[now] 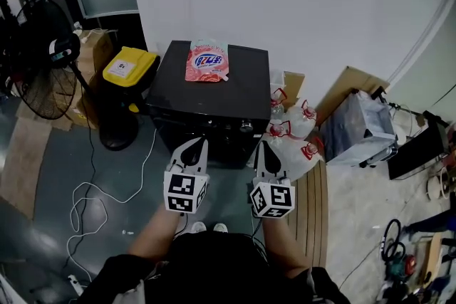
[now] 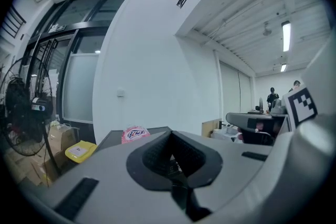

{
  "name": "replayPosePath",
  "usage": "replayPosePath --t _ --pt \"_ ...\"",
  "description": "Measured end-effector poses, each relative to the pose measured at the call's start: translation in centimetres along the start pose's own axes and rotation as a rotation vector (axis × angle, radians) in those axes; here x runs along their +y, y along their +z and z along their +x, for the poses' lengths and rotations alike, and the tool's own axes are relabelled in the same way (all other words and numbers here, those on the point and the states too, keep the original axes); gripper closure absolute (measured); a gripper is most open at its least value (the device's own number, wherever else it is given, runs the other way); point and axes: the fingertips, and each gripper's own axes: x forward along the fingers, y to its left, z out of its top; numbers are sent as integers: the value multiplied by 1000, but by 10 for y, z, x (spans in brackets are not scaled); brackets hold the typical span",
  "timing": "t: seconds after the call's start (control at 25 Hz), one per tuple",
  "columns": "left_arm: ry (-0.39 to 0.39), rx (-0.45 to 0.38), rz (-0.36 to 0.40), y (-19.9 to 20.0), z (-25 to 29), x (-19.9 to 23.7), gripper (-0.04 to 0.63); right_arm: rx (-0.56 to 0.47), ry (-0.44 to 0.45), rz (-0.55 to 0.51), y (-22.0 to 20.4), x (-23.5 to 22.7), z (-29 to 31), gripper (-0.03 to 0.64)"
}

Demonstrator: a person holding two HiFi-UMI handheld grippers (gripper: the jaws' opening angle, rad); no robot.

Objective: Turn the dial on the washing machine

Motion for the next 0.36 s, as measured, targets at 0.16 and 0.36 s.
replayPosePath --t 0.16,0.36 --pt "6 2 3 -2 -4 2 588 4 12 12 -2 5 2 617" --pt "9 3 3 -5 -8 6 588 11 19 12 -8 11 2 617"
